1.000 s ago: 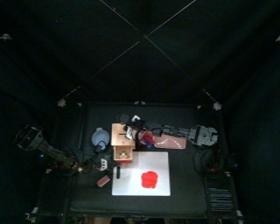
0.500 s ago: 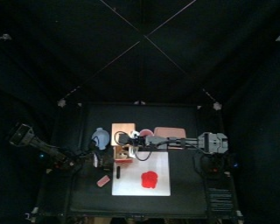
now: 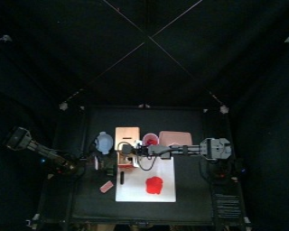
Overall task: Get the cutter from the drawer then cut the dough then place the extra dough in the bowl
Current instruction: Place the cutter on the board
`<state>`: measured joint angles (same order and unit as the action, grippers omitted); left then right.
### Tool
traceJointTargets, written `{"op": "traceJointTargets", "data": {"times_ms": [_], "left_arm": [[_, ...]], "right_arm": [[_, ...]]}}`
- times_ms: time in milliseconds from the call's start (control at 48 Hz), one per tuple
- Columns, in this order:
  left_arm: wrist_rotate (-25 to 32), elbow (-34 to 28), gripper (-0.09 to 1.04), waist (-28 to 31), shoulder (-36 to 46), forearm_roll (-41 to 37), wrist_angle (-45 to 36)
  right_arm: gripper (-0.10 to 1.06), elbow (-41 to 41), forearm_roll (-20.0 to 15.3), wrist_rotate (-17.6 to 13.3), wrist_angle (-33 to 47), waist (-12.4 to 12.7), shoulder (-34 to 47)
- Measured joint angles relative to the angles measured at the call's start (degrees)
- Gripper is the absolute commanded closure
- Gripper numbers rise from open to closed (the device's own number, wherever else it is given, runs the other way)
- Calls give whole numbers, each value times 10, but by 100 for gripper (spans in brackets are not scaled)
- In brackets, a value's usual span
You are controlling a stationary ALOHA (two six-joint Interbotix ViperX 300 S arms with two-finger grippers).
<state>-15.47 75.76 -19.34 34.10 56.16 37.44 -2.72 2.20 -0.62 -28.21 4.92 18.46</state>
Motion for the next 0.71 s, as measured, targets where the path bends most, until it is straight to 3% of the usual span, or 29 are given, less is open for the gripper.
{"op": "traceJointTargets", "data": {"times_ms": [208, 542, 708], "left_arm": [[-1, 3, 15, 5, 0, 0, 0], [-1, 6, 15, 9, 1, 1, 0], [-1, 7, 15, 11, 0, 0, 0]], "right_arm": [[23, 0, 0, 0, 4, 0, 22], [41, 0, 1, 0, 13, 1, 35], [41, 5, 4, -2, 14, 1, 33]]}}
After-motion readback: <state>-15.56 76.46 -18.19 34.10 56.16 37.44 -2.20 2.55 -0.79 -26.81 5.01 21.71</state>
